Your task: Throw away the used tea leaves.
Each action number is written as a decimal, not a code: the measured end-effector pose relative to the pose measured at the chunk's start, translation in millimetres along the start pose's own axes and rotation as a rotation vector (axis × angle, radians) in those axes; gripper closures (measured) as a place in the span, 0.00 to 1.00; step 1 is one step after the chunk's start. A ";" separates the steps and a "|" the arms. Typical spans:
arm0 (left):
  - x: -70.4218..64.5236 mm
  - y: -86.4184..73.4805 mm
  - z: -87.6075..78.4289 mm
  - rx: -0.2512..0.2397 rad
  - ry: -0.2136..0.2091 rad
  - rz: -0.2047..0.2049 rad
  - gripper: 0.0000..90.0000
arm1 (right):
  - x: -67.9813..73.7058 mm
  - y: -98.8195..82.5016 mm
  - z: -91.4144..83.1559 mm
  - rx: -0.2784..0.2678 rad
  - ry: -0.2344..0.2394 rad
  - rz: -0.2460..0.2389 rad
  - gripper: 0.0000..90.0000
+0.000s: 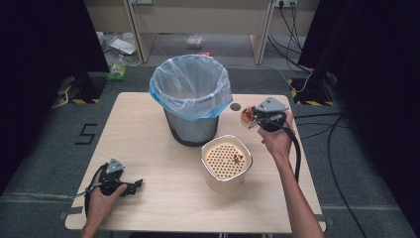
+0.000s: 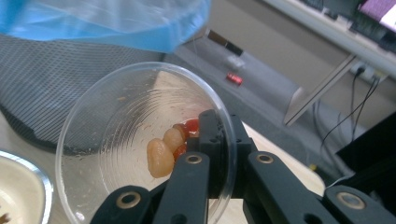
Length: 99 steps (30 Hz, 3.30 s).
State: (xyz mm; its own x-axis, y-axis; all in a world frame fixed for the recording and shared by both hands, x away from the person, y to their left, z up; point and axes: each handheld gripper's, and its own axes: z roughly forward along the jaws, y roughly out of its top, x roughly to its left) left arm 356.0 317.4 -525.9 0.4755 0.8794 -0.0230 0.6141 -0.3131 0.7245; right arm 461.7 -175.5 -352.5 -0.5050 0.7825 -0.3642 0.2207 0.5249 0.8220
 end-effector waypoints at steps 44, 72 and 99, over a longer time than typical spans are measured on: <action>-0.4 -0.6 -0.5 -0.001 0.002 -0.002 0.00 | 128.1 -22.1 -40.1 -0.388 -0.509 -0.954 1.00; -0.8 -1.1 -0.9 -0.003 0.004 -0.005 0.00 | 124.5 -28.6 -34.4 -0.418 -0.566 -1.012 1.00; -0.6 -1.2 -1.3 0.000 0.004 -0.002 0.00 | 81.0 -14.1 -37.5 -0.364 -0.366 -0.514 1.00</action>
State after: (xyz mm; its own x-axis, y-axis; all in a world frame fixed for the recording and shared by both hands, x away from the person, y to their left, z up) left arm 354.1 317.8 -525.9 0.4719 0.8814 -0.0217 0.6152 -0.3115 0.7242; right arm 386.4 -132.1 -377.2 -0.1446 0.5622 -0.8142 -0.2932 0.7616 0.5780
